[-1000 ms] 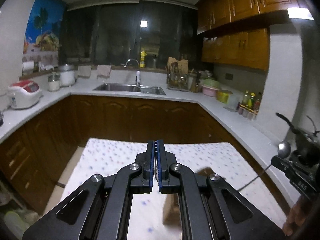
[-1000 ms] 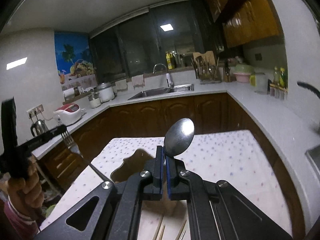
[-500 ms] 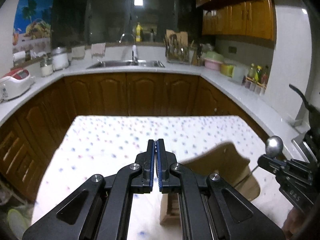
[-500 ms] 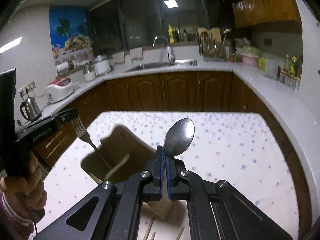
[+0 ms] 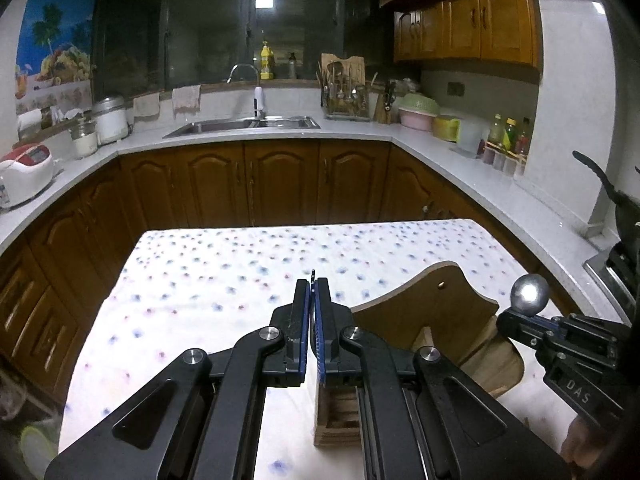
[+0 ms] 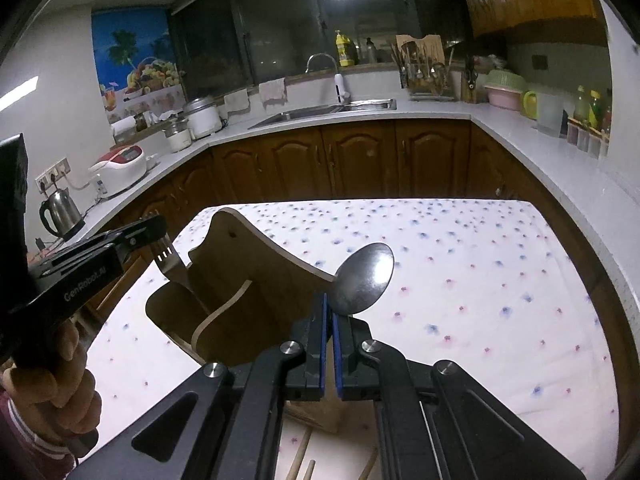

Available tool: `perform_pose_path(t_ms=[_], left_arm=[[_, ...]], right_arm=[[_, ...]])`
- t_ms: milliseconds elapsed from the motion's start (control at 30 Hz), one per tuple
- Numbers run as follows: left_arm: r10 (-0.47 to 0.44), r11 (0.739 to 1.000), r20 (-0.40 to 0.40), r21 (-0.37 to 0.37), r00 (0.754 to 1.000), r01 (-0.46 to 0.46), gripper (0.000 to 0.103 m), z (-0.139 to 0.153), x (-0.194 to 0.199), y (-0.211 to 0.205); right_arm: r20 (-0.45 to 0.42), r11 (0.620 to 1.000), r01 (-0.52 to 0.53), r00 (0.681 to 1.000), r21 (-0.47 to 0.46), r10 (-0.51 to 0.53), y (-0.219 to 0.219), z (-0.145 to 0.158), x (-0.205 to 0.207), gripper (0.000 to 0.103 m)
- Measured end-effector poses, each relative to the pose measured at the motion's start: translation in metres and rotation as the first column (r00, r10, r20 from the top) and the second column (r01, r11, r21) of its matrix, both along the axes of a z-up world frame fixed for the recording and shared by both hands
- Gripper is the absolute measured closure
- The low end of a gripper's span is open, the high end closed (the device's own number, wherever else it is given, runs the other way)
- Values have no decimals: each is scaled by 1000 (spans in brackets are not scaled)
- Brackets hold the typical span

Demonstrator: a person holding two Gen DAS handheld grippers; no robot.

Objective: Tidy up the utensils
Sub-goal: 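Open the left tool over the holder while the right tool drops the spoon in, then lower the left tool onto a chopstick while the right tool grasps a wooden chopstick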

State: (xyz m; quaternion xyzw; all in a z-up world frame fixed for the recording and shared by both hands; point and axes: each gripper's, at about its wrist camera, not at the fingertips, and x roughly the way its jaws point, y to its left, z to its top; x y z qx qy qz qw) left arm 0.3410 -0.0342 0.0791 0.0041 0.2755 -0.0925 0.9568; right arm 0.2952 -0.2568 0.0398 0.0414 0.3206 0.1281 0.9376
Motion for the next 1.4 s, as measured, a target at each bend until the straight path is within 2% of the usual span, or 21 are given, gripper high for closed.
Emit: perform_pose_path(t_ms=[33,100,133,167,200,233,400,500,567,633,800,1033,1233,1400], left_arm=[[-6,1000,-11,-11,1000,6,95,1,2,1],[-4,1000,-18,-30,1000,3,65,4,0,3],[10,999,-5,-34,1000,-10,59,7,-4,6],[18,999,7,-37,1000,-17,54,10,-7,8],[21,999,15,-40,1000,-20,52,12,-10,10],[25,999,18,-46,1000,-24,51,15,-15,13],[71,995,30,-69,997,-69,39,22,-38,30],[102,992,24,-78,994,-100,30,18,-55,40],[117,989,3,-91,993,-117,28,10,-69,45],[127,986,-30,-105,991,-130,27,-3,-84,50],[131,984,-121,-109,984,-144,27,-39,-119,52],[132,981,-236,-109,963,-162,27,-82,-151,52],[125,981,-286,-105,950,-161,27,-101,-166,51],[104,985,-293,-103,951,-139,27,-102,-168,42]], right_arm=[[-2,1000,1,1000,6,-1,-1,1,0,96],[-3,1000,4,1000,14,-4,-3,3,-1,96],[-3,1000,9,1000,22,-9,-5,5,-3,92],[-2,999,12,1000,31,-12,-8,6,-4,80],[1,999,19,1000,43,-19,-12,8,-6,72],[9,998,25,1000,56,-26,-15,10,-10,59],[26,991,77,996,113,-81,-38,18,-29,51],[36,983,107,993,151,-113,-52,19,-45,36],[54,977,125,989,172,-136,-62,19,-60,20],[71,971,144,985,191,-160,-70,17,-74,14],[60,956,182,978,229,-200,-85,5,-110,12],[-8,939,241,969,244,-247,-100,-26,-149,12],[-42,939,268,963,215,-265,-103,-47,-174,12],[-69,940,281,960,191,-273,-105,-61,-184,12]])
